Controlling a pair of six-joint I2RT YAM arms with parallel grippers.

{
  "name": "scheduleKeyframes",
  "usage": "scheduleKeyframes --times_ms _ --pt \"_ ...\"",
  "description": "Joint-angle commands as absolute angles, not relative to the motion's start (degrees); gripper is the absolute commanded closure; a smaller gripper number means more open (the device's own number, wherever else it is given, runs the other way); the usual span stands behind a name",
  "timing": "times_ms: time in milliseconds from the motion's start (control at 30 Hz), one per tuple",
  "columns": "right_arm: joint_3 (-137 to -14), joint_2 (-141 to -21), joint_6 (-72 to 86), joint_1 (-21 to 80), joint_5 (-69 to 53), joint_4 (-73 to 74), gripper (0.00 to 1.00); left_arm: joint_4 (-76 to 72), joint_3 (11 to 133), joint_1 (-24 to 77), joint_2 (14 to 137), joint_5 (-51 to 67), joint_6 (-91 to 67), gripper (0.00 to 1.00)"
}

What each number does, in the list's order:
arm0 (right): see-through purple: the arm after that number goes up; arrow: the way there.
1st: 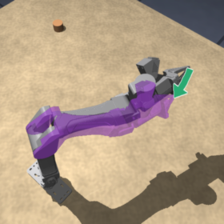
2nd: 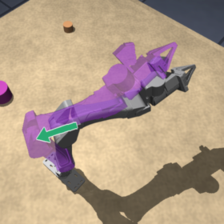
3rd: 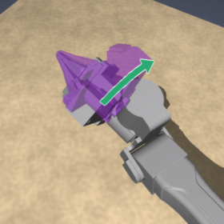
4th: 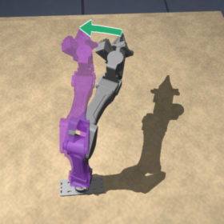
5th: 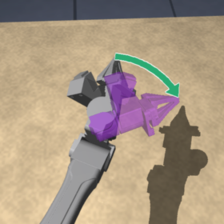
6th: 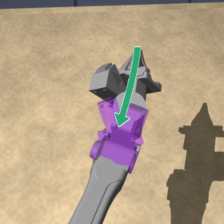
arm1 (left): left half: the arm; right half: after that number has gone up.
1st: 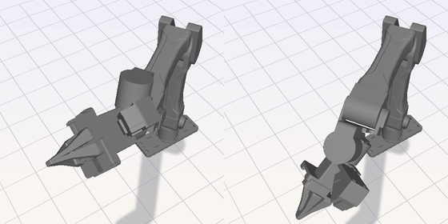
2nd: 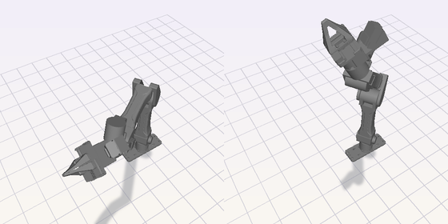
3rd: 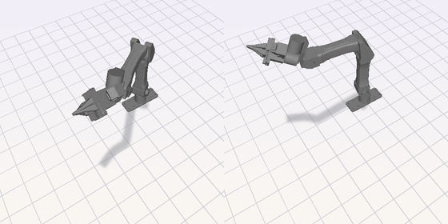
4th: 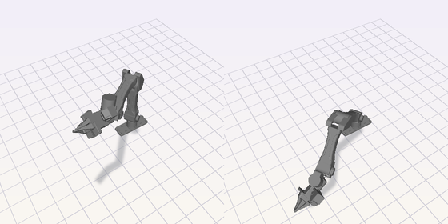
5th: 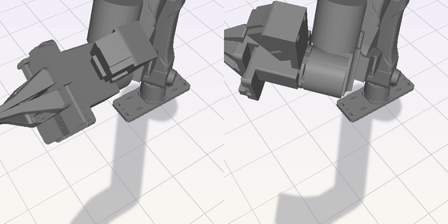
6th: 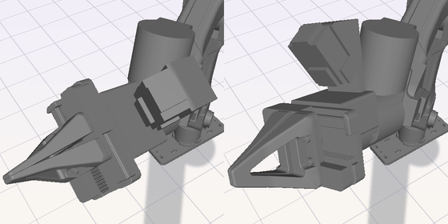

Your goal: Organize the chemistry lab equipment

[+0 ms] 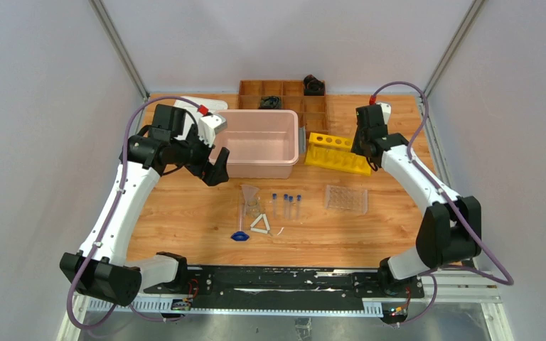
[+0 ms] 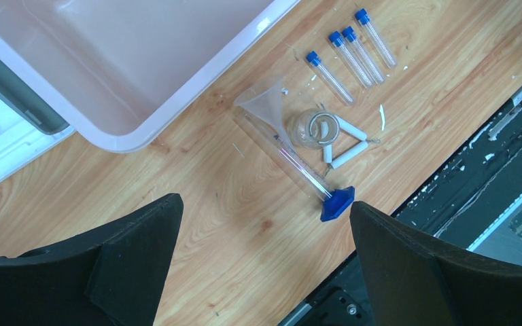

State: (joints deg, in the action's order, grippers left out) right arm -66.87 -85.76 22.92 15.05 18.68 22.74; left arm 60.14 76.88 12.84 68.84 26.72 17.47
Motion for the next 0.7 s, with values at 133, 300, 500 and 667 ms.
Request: scheduleKeyframes --times_ms 133,300,500,667 --pt "-61.4 -75.79 27.42 28.7 19.07 26.14 0.69 59.77 78.29 13.01 67.77 26.41 16.91 0.0" --pt "-57.78 -77.98 33.97 40.79 15.13 24.27 0.73 59.85 77.9 13.01 67.53 26.08 16.83 0.0" --pt "-57.18 -84.09 37.37 46.04 12.98 20.94 0.78 59.85 78.01 12.99 65.93 25.24 16.61 0.0" --pt "-58.03 -88.85 38.13 48.25 12.69 19.86 0.76 59.85 77.82 13.01 65.1 25.31 16.5 0.0"
